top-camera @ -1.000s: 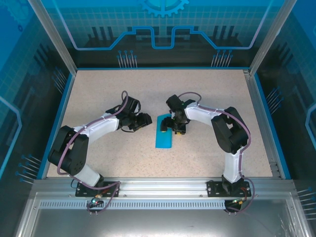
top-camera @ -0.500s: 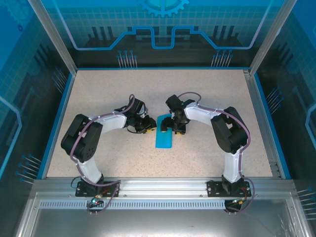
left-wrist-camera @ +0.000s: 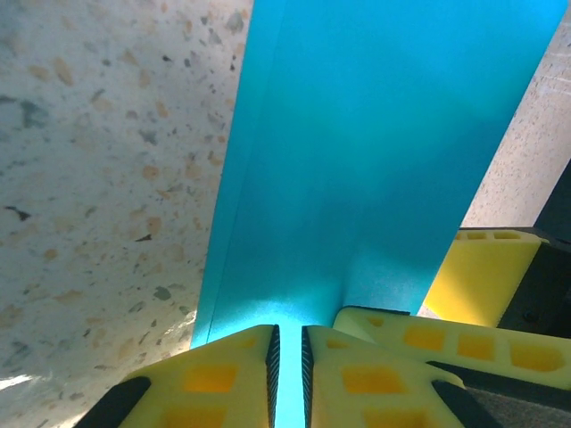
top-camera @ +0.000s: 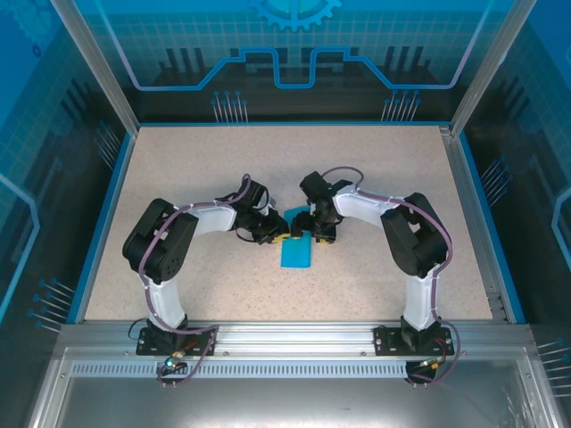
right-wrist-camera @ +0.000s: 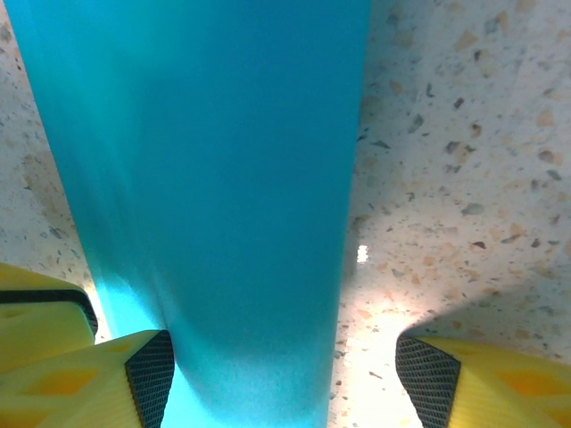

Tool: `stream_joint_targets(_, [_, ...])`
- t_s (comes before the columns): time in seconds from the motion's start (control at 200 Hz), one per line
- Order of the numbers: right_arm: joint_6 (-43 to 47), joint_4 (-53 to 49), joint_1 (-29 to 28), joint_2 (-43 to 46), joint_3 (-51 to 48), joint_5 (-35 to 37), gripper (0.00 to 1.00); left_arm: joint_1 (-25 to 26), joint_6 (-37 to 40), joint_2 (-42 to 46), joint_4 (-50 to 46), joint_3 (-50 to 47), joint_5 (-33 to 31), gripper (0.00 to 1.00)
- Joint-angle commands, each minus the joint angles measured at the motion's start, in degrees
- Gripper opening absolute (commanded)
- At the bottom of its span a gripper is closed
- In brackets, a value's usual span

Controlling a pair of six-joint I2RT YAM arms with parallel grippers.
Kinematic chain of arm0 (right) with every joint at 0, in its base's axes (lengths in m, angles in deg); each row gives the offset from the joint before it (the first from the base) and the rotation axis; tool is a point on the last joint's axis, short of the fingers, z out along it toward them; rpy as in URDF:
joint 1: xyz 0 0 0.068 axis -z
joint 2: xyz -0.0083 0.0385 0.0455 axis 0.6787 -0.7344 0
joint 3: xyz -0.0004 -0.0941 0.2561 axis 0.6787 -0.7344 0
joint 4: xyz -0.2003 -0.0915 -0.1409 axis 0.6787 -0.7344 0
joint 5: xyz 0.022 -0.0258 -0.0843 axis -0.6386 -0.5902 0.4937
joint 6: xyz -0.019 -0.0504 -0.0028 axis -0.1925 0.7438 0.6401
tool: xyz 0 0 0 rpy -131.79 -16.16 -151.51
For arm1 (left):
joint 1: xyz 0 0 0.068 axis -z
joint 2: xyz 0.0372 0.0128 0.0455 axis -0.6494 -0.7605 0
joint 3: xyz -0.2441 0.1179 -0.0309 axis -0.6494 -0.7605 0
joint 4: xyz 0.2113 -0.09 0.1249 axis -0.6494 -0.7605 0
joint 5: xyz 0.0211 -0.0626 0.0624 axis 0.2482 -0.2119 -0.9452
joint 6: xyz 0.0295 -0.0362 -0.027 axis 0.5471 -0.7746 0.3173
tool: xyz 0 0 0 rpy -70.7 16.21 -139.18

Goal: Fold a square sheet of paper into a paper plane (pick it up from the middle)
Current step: First fold in half a square sheet of paper at the center of the table, then hold the square sheet of paper at the center of the table.

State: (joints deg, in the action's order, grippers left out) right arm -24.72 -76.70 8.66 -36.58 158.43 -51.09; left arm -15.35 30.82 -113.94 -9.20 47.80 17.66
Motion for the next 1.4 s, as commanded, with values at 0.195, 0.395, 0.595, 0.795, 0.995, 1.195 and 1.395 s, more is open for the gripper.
stream_joint_targets(0.195, [0.61,2.51,-0.25,-1.07,-2.80,-3.57,0.75,0.54,-0.35,-3.11,-3.86,1.30,-2.56,0.13])
stream_joint_targets(0.395, [1.53,3.48,1.30,2.52,-3.02,-5.40,0.75,0.53,-0.18,-3.08,-4.12,0.91,-3.28,0.13])
stream_joint_targets(0.595, [2.61,2.53,1.87,6.38,-5.17,-2.34,0.75,0.57,0.04,-2.65,-4.31,0.83,-3.43,0.13])
stream_joint_targets(0.795, [4.34,6.70,2.97,7.41,-7.22,-7.72,0.69,0.56,0.97,-2.55,-5.28,1.53,-3.58,0.13])
stream_joint_targets(0.995, [4.97,8.07,3.15,5.96,-6.97,-8.31,0.57,0.60,1.24,-2.47,-5.54,1.81,-3.55,0.13])
stream_joint_targets(1.195, [5.56,9.13,3.30,4.80,-7.67,-8.97,0.48,0.58,1.21,-2.14,-5.62,1.63,-3.50,0.13])
stream_joint_targets(1.395, [6.17,8.61,3.51,4.69,-8.33,-7.83,0.46,0.58,1.15,-1.57,-5.33,1.55,-3.34,0.14])
